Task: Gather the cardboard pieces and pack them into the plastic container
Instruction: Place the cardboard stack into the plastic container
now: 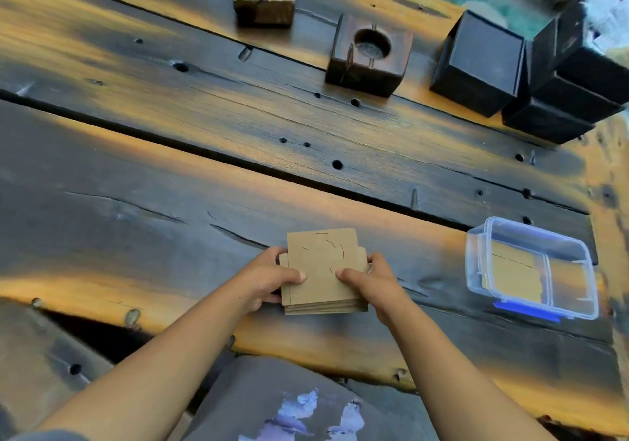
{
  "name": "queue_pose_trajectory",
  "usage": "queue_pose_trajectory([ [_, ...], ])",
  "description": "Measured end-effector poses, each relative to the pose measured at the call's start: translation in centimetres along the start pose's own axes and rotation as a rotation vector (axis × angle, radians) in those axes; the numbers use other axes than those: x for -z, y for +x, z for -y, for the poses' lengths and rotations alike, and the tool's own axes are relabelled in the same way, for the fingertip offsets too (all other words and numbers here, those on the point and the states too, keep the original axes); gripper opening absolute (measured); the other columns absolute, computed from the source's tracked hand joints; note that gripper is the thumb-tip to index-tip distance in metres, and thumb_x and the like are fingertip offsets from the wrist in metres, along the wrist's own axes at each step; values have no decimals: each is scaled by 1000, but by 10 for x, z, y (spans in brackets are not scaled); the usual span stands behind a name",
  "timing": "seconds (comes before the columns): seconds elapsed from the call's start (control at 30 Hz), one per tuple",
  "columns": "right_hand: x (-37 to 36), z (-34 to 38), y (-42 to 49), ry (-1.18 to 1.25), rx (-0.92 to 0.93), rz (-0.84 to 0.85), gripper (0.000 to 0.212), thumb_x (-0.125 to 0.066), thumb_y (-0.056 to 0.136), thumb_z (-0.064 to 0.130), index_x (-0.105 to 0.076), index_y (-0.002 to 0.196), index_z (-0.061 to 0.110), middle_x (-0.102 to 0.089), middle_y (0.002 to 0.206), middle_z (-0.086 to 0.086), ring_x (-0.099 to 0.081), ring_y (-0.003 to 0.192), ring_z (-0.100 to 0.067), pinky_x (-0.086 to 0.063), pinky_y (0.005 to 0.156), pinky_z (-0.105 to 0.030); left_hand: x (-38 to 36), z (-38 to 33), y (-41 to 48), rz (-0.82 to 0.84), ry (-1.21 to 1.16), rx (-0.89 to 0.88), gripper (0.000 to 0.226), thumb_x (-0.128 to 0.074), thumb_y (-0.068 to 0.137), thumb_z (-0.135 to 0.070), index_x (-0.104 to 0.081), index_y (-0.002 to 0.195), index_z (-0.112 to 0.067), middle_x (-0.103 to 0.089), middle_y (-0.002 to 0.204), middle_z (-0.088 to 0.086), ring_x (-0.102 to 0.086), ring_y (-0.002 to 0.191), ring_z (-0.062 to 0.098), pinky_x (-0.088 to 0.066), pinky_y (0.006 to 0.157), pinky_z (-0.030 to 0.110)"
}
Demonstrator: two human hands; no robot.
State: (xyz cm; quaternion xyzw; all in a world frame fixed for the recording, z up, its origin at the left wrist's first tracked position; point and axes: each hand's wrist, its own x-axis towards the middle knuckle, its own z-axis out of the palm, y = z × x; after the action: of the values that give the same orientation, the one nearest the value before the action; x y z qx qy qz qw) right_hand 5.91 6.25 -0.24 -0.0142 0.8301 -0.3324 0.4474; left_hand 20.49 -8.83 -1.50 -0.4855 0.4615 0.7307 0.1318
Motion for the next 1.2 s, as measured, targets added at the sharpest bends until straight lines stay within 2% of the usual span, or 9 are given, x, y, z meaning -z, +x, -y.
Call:
queue_pose_trajectory([
  [0.1,18,-9,-11,-23,33,-31,48,-77,76,30,-45,110,19,-57,101,3,-59,93,-17,-52,77,-37,-18,-4,-3,8,70,-47,54,-74,81,-6,-53,127,-23,-68,109,5,-67,101,28,-58,86,48],
  [0.17,30,-16,-19,-4,84,-31,50,-76,77,28,-43,114,23,-57,104,4,-60,93,-15,-53,74,-33,-33,-7,-9,-14,127,-87,55,-74,80,-6,-53,128,-22,-68,108,5,-67,102,29,-55,92,51],
  [0.37,86,-41,-41,57,222,5,56,-74,79,25,-46,127,30,-63,116,3,-62,101,-16,-54,89,-37,-95,-13,-36,-87,250,-234,55,-73,79,-5,-54,129,-19,-67,96,-3,-66,85,14,-51,59,27],
  [0.57,168,-90,-54,93,207,-13,51,-76,77,26,-49,121,26,-63,114,0,-62,102,-21,-55,91,-45,-193,-4,-54,-72,333,-260,47,-69,84,-4,-51,124,-21,-65,102,1,-66,88,21,-60,73,42],
  [0.67,211,-122,-61,125,189,-22,48,-76,77,27,-49,117,26,-62,109,3,-62,97,-19,-57,82,-43,-245,1,-58,-73,383,-267,50,-70,84,-5,-51,128,-19,-64,112,8,-66,98,29,-60,80,50],
  [0.77,253,-153,-66,177,186,-45,45,-75,78,23,-52,116,21,-62,107,3,-62,98,-20,-56,83,-42,-295,4,-60,-57,435,-279,53,-70,83,-6,-50,130,-20,-63,115,9,-64,103,32,-57,86,55],
  [0.93,300,-181,-70,267,182,-36,43,-74,80,16,-53,116,18,-65,107,2,-63,95,-16,-54,77,-34,-349,6,-62,-41,465,-296,59,-71,84,-7,-46,135,-23,-61,110,1,-62,104,27,-57,87,51],
  [1.03,319,-188,-65,297,166,-43,41,-74,79,17,-53,115,18,-66,108,0,-64,96,-18,-52,74,-33,-368,1,-56,-24,504,-340,59,-72,84,-10,-46,135,-22,-60,105,-5,-62,99,19,-56,82,39],
  [1.2,336,-183,-44,316,129,-38,44,-75,78,22,-53,116,24,-67,111,1,-66,100,-22,-56,84,-40,-380,-14,-35,28,476,-340,57,-72,84,-11,-47,133,-23,-63,103,-4,-65,96,19,-57,81,35],
])
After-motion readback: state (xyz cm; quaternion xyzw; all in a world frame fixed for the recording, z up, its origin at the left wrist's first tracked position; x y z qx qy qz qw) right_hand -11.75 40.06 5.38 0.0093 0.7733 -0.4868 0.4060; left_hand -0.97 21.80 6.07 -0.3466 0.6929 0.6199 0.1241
